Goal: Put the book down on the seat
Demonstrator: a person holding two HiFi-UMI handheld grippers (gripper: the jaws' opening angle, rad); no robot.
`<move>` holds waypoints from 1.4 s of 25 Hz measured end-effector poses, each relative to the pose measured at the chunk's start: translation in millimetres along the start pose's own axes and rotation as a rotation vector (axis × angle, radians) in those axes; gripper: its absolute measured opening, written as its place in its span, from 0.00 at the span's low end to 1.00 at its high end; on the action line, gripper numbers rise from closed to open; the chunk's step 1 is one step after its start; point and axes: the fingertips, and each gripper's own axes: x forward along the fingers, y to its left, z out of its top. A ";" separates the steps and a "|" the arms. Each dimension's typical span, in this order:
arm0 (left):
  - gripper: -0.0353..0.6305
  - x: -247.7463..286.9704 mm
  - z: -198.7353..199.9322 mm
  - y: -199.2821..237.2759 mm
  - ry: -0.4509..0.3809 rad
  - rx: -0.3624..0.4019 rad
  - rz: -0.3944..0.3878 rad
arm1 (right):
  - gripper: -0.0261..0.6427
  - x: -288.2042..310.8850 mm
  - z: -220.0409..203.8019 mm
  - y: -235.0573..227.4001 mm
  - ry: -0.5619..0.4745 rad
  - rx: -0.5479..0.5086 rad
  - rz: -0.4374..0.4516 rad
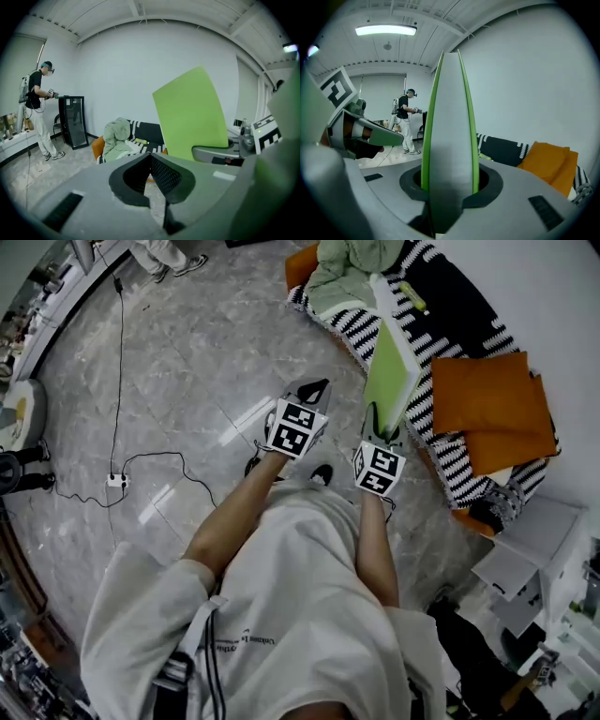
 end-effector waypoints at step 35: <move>0.06 128.9 54.7 45.4 -0.015 -0.130 -0.030 | 0.22 106.7 -3.8 -63.2 0.099 0.053 0.068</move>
